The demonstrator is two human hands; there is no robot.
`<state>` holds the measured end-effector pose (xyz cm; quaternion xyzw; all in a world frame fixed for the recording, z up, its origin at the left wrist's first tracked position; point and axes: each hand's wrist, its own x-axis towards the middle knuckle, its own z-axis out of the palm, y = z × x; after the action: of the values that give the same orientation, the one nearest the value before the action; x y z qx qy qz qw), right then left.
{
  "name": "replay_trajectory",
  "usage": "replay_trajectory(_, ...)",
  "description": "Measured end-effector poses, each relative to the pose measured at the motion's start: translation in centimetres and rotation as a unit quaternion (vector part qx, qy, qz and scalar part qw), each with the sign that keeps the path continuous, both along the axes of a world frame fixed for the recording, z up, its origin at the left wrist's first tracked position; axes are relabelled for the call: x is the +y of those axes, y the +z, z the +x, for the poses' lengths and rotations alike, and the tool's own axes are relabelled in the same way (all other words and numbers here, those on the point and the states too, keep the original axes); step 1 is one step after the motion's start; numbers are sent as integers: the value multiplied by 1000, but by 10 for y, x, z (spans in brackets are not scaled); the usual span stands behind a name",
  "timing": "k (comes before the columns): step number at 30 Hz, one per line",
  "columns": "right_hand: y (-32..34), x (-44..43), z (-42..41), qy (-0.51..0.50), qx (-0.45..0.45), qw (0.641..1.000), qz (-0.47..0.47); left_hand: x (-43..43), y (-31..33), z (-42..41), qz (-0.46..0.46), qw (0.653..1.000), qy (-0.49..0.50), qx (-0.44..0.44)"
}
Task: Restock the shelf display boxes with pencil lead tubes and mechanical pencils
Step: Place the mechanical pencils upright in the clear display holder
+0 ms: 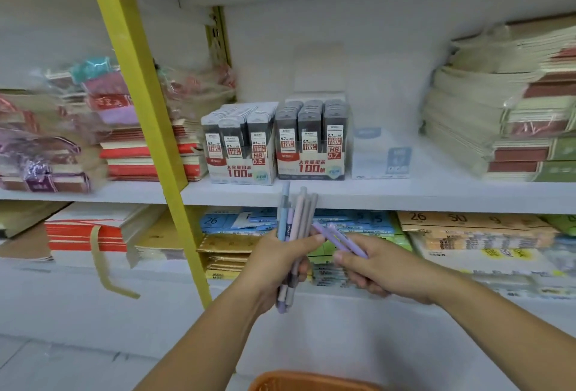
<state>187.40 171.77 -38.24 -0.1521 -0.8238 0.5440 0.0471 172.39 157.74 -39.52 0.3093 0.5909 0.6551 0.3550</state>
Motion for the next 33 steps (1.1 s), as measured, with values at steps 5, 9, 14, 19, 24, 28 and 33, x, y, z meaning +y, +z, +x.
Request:
replay_trajectory(5, 0, 3, -4, 23, 0, 1000, -21, 6, 0, 0, 2, 1000, 16, 14)
replay_trajectory(9, -1, 2, -3, 14, 5, 999, -31, 8, 0, 0, 7, 999, 49, 7)
replay_trajectory(14, 7, 5, 6, -19, 15, 1000, -10, 6, 2, -2, 28, 996, 81, -20)
replay_trajectory(19, 13, 10, 13, -63, 40, 997, -3, -1, 5, -10, 36, 997, 70, -15)
replay_trajectory(24, 25, 16, 22, -98, 42, 987, 118, -15, 16, -17, -53, 991, -13, 119)
replay_trajectory(28, 27, 10, 20, -78, 41, 985, 148, -19, 18, -9, -105, 971, -79, 201)
replay_trajectory(33, 34, 5, 12, -122, 87, 988, -28, -23, 25, -7, -109, 972, -109, 175)
